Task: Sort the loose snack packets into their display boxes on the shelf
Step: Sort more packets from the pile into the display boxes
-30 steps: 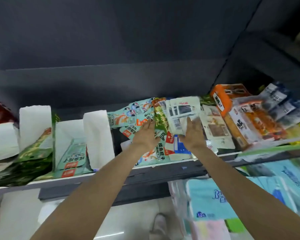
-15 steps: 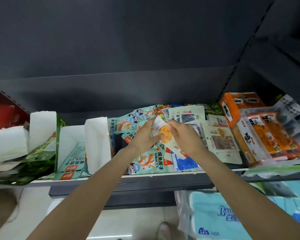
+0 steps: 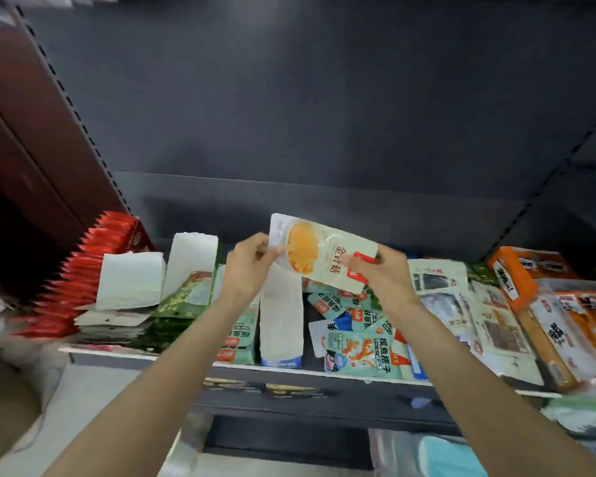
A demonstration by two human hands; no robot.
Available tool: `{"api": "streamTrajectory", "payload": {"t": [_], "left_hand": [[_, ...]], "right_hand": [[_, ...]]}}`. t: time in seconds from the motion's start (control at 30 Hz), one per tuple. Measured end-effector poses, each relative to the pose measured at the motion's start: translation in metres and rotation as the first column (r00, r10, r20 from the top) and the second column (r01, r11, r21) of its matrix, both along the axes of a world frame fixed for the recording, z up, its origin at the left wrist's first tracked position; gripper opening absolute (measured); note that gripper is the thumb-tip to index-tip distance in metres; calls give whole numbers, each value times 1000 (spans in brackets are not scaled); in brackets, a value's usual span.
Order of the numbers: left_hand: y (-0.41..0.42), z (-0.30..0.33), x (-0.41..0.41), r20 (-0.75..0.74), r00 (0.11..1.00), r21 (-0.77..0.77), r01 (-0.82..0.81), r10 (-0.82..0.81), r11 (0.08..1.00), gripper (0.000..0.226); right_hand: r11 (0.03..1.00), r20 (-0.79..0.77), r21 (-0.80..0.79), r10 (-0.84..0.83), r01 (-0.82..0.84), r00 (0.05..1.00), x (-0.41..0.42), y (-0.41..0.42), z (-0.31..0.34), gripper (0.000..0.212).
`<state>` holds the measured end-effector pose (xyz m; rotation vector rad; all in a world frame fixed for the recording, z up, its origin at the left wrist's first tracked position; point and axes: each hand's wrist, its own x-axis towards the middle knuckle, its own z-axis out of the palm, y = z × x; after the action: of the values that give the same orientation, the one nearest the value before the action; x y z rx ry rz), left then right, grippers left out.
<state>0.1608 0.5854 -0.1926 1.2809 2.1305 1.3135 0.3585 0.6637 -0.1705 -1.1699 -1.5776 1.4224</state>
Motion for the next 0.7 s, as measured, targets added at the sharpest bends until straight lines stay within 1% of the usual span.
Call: {"api": "streamTrajectory", "payload": {"t": [0.07,0.13,0.17,0.23,0.3,0.37,0.4,0.47,0.53,0.57,0.63,0.7], "left_hand": [[-21,4,-29,29,1000,-23,-9,10,1000,29],[-43,8,-57,28,998,-54,-48,50,997,24],[-55,9,-72,-7,997,-56,-76,76,995,29],[-80,11,-104,-111,988,-25,-109,105,994,45],[-103,12,-135,-188,979,21,-72,74,997,55],[-124,13,-163,-250,968,6,3,-1,1000,59],[-133,13,-174,-270,962,-24,37,-43,999,58],[-147,13,-192,-322,942,-78,71,-93,994,46],[-156,11,-205,-383,921,-94,44,-77,995,32],[-158,10,-211,-403,913,-89,25,-59,996,29],[-163,8,-221,-432,900,-77,19,-51,997,32],[-167,8,-224,-415,907,-49,61,-76,997,39]], "right_hand": [[997,-53,72,2,2,999,-32,-21,6,12],[984,-51,176,13,-4,999,-65,-44,13,7],[973,-35,229,25,-17,999,-81,-55,14,8],[947,33,312,71,-77,997,-114,-75,13,9],[921,99,367,106,-135,989,-146,-95,11,11],[896,140,410,126,-173,982,-176,-114,11,13],[880,168,435,129,-191,977,-190,-121,11,14],[844,246,490,108,-220,963,-214,-133,10,16],[822,277,522,86,-225,957,-233,-141,10,17],[811,287,536,86,-235,954,-241,-145,10,16],[756,365,585,77,-293,928,-254,-154,10,17],[652,523,632,40,-419,851,-264,-160,8,19]]}}
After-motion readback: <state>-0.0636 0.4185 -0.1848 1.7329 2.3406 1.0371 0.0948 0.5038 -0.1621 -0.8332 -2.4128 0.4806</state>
